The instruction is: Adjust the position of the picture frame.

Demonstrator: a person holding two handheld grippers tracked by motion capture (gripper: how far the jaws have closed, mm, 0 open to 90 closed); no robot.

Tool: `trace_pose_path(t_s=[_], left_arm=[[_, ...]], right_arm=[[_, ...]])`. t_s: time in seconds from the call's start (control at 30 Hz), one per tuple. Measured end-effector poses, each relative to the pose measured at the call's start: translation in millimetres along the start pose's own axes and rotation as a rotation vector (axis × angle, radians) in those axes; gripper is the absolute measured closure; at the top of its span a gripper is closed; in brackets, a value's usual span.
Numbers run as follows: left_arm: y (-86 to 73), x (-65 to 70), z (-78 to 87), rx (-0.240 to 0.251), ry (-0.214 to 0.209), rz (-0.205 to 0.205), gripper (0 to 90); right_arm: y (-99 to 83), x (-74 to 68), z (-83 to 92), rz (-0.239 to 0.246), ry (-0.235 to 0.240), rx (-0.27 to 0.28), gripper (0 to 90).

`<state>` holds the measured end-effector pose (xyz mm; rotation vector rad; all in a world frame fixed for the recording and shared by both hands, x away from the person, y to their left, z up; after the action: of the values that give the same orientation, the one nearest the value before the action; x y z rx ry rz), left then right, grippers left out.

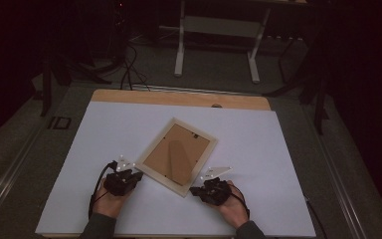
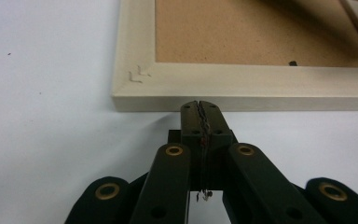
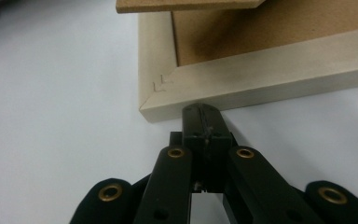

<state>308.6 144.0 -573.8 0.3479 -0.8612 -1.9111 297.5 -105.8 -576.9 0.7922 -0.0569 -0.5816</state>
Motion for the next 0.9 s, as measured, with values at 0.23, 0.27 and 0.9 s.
trace_pose_path(t_s=[0.23,0.27,0.9], left_arm=[[2.9,-4.9,-5.3,0.004,0.02,-0.011,90.0],[3.1,-5.7,-6.3,0.002,0.025,-0.014,90.0],[4.2,-13.3,-8.8,0.008,0.041,0.022,90.0]], right_arm=[[11.4,-8.7,-13.7,0.017,0.012,0.001,89.9],[12.5,-9.8,-15.0,0.017,0.012,0.001,89.9],[42.8,49.8,14.9,-0.005,-0.159,0.056,89.5]])
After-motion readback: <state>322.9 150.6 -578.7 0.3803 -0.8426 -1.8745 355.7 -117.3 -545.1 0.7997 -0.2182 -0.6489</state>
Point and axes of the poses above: each handheld gripper's, and its own axes: z roughly backward along the jaws, y roughly out of its top, x roughly to its right, the point moved 6 cm from there along -z, roughly forward along the jaws, and after that the axes turned 2 degrees about z, right-handed, at the moved point
